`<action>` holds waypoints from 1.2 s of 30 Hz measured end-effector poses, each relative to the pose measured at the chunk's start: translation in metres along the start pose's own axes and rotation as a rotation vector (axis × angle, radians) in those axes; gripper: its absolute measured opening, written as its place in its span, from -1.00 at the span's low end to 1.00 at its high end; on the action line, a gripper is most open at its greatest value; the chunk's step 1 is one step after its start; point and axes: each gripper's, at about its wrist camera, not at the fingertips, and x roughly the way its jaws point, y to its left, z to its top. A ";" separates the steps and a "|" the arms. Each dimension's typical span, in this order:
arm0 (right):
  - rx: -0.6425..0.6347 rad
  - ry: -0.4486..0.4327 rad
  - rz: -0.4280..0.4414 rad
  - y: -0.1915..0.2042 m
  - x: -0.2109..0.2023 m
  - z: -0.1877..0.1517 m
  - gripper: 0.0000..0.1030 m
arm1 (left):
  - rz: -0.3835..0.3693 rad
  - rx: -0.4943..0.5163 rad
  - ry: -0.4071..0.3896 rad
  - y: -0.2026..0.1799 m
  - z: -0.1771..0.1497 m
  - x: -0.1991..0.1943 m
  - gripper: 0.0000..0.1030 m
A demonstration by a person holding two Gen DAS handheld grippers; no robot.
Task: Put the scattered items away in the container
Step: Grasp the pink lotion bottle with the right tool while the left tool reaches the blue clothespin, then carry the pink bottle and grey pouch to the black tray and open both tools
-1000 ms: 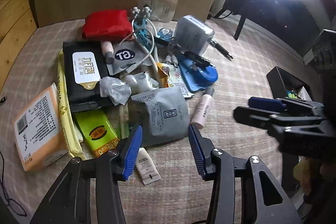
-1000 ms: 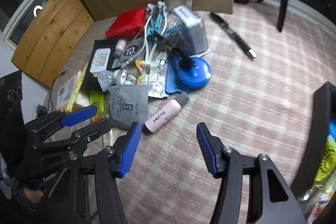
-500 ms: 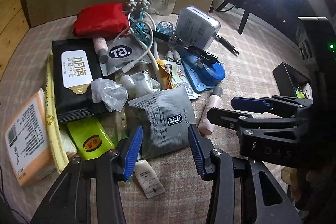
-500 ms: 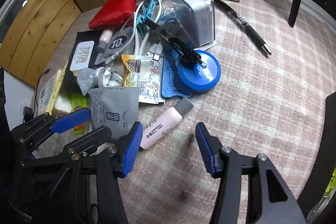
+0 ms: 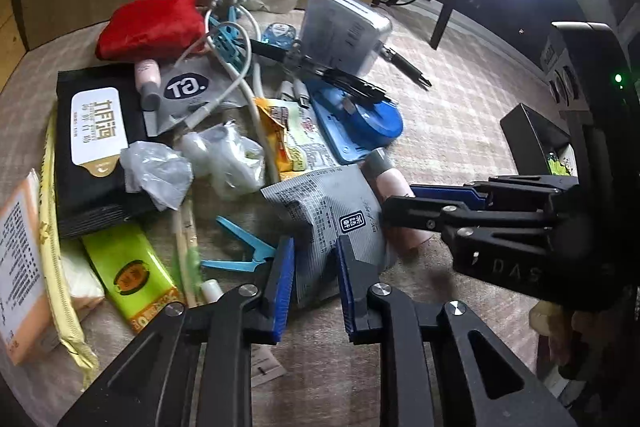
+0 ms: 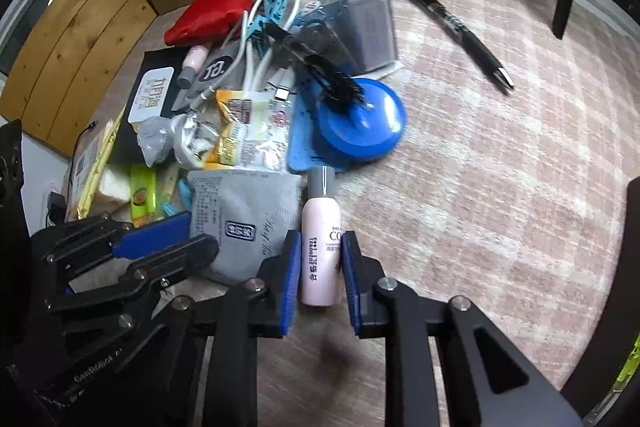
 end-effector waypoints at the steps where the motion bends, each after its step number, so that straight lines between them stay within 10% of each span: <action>1: 0.002 0.001 -0.001 -0.002 -0.001 -0.001 -0.60 | 0.003 0.001 -0.001 -0.001 0.000 0.001 -0.62; 22: 0.033 -0.068 0.009 -0.020 -0.026 -0.017 -0.61 | -0.042 0.029 -0.092 -0.021 0.001 -0.022 -0.95; 36: 0.104 -0.293 -0.027 -0.050 -0.137 -0.042 -0.61 | -0.142 0.086 -0.177 -0.071 0.023 -0.069 -0.94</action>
